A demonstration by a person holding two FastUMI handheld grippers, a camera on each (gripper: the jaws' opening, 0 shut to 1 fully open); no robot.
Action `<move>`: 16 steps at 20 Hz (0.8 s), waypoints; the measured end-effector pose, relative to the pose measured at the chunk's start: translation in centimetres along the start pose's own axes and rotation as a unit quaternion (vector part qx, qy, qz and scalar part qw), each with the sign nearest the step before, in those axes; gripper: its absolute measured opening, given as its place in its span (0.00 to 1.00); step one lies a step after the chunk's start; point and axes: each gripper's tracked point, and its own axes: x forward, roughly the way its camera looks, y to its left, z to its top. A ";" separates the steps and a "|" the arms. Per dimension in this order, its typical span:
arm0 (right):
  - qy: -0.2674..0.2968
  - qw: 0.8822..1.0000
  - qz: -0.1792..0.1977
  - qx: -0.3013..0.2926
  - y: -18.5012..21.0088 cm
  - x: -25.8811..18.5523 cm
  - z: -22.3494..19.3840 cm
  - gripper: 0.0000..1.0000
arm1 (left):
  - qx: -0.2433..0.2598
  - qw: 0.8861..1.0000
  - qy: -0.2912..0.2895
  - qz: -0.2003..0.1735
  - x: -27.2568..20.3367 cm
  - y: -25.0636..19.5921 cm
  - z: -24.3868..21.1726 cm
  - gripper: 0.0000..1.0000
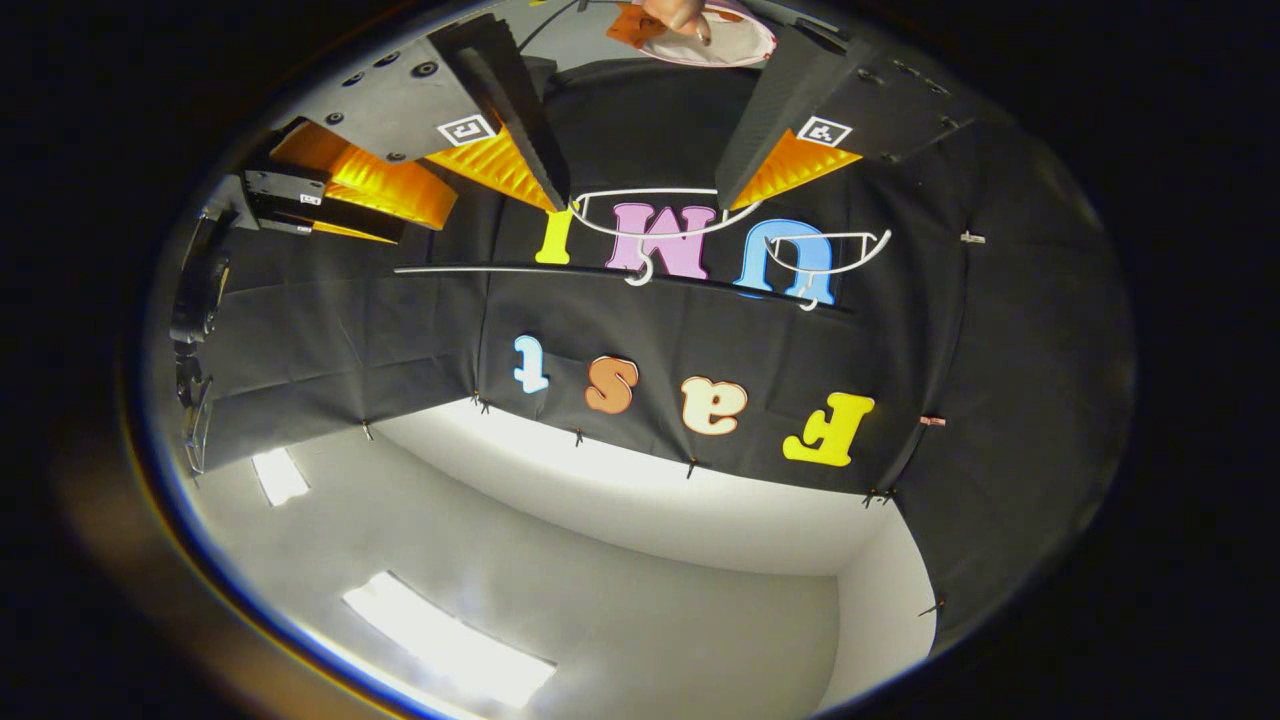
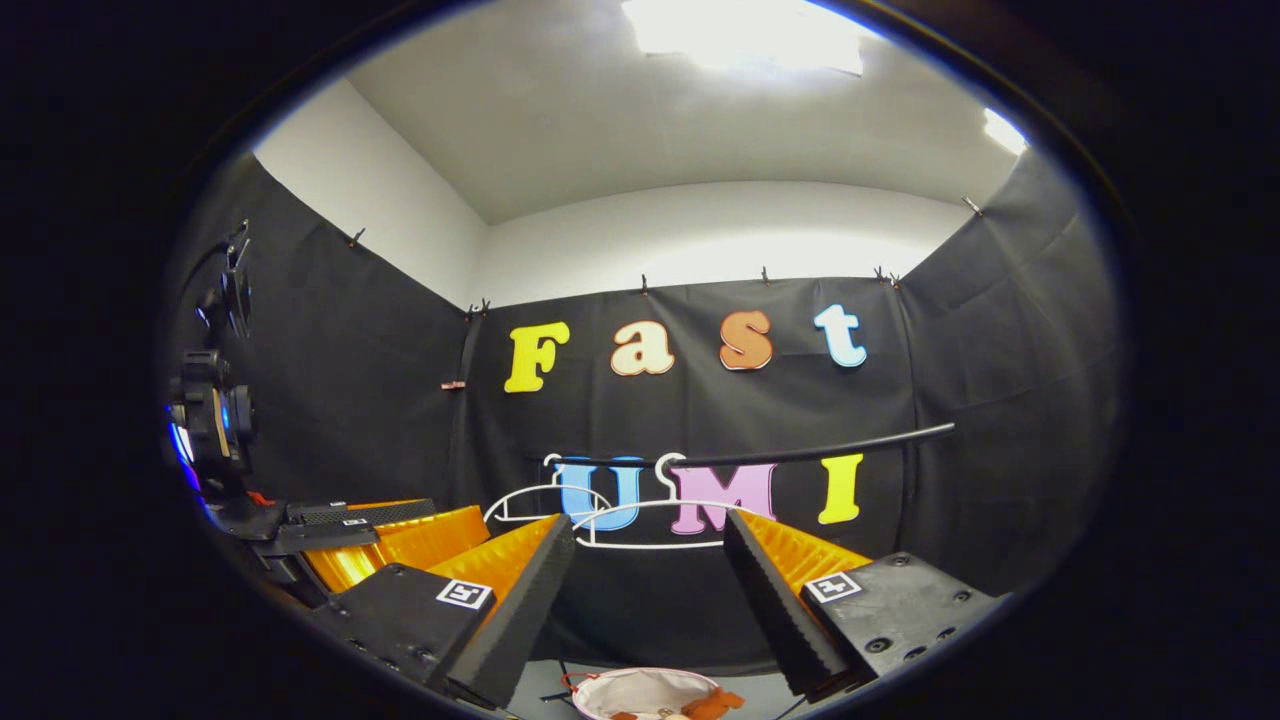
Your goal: Grasp the clothes on the hanger with both hands and then place them into the laundry hamper below.
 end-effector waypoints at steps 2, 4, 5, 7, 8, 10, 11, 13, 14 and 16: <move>0.001 1.000 0.008 0.003 0.2 0.0 0.0 0.97 | -0.004 1.000 0.000 -0.001 0.1 -0.6 0.0 0.93; 0.001 1.000 0.006 0.003 -0.4 0.1 0.1 0.97 | -0.006 1.000 0.005 -0.004 0.1 -1.0 -0.1 0.93; 0.002 1.000 0.008 0.007 -0.3 0.1 0.1 0.97 | -0.004 1.000 0.004 -0.001 0.1 -0.9 0.0 0.93; 0.004 1.000 0.007 0.010 -0.5 0.3 0.2 0.97 | 0.000 1.000 0.004 -0.001 0.2 -1.2 0.1 0.93; 0.003 1.000 0.005 0.006 -0.7 0.2 0.2 0.97 | 0.001 1.000 0.003 -0.002 0.3 -1.3 0.1 0.93; 0.001 1.000 0.006 -0.001 -0.9 0.3 0.4 0.97 | 0.001 1.000 0.004 -0.005 0.4 -1.8 0.0 0.93; 0.002 1.000 0.007 -0.004 -0.8 0.2 0.3 0.97 | 0.000 1.000 0.005 -0.007 0.6 -2.0 0.0 0.93; 0.004 1.000 0.005 -0.004 -1.2 0.2 0.3 0.97 | -0.001 1.000 0.006 -0.014 0.9 -2.6 -0.1 0.93; 0.005 1.000 0.004 -0.002 -1.4 0.2 0.3 0.92 | 0.001 1.000 0.005 -0.019 1.1 -2.9 -0.1 0.93; 0.008 1.000 0.000 -0.004 -1.9 0.1 0.2 0.97 | 0.007 1.000 0.009 -0.023 1.4 -3.3 -0.3 0.93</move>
